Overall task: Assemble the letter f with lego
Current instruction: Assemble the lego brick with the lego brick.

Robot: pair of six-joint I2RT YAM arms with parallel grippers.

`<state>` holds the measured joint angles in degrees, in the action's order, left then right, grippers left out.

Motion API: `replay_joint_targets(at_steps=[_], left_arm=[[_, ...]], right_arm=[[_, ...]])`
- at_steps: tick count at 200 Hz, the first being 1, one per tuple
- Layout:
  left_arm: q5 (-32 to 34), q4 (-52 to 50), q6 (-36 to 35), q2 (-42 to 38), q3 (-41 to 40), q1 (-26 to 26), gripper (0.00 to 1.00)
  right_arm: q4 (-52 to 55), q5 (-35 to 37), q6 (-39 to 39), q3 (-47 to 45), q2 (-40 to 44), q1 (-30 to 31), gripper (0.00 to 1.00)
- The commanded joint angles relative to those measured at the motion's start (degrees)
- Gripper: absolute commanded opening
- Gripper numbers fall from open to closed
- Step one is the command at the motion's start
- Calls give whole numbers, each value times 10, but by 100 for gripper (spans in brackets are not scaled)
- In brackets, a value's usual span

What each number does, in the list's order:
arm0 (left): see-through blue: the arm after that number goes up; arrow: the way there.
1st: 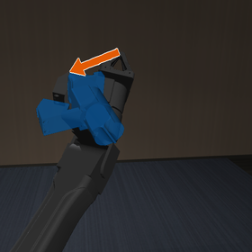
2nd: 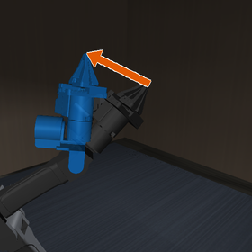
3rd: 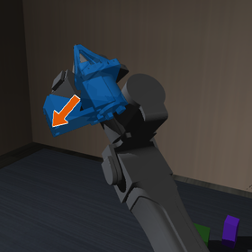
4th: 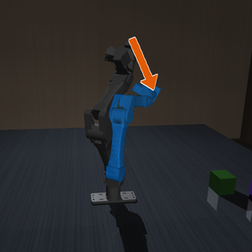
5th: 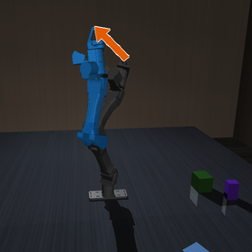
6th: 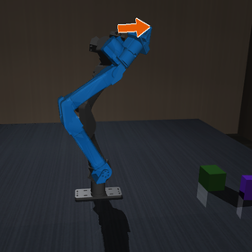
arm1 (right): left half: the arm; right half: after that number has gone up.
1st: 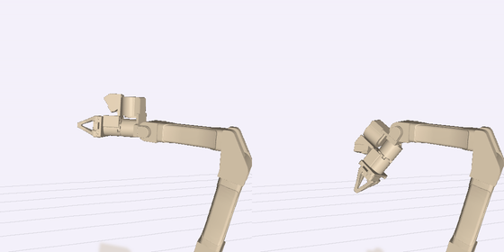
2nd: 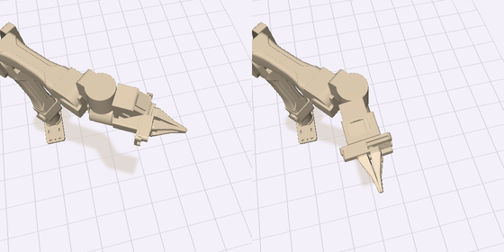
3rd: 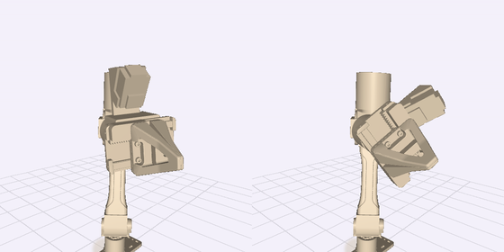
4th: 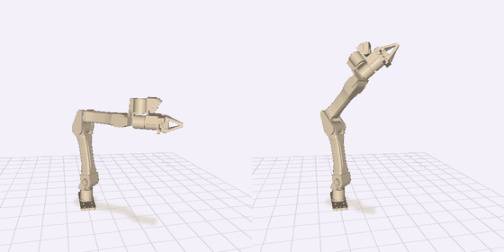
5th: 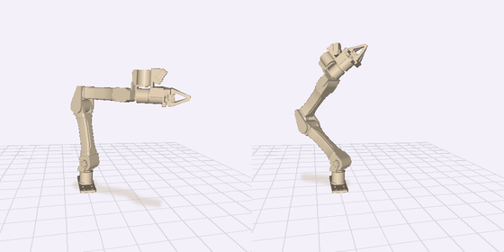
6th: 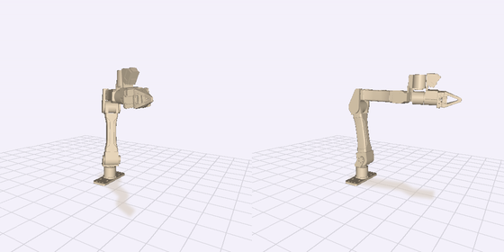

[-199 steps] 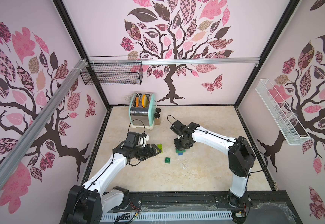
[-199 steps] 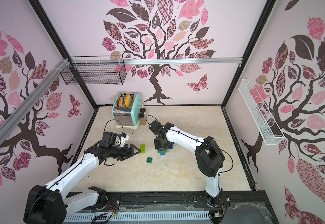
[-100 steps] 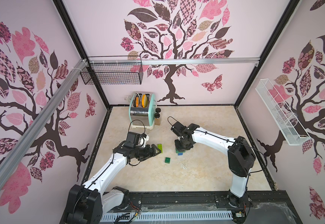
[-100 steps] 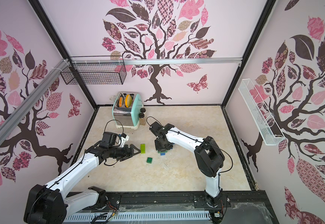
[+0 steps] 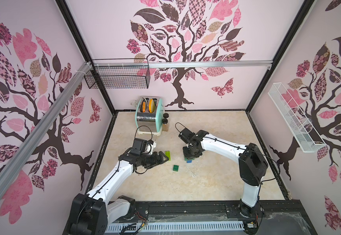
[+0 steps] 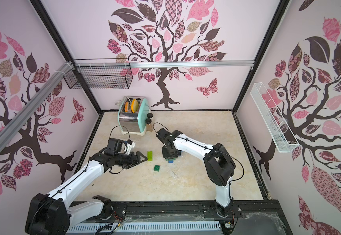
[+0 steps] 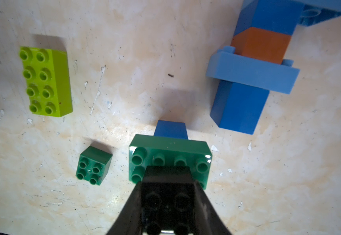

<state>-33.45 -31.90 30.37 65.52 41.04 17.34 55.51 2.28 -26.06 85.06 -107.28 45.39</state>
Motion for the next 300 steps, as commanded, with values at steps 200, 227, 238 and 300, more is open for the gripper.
replay_joint_targets(at_steps=[200,227,238,300], left_arm=[[15,-11,-10,8,8,5,85],[15,-11,-10,10,8,5,85],[15,-11,-9,11,8,5,85],[15,-11,-10,14,8,5,85]], right_arm=[[-13,4,-6,-43,-10,8,30],[-9,5,-7,-34,-7,9,32],[-6,7,-5,-29,-7,8,31],[5,13,-1,-6,-7,9,34]])
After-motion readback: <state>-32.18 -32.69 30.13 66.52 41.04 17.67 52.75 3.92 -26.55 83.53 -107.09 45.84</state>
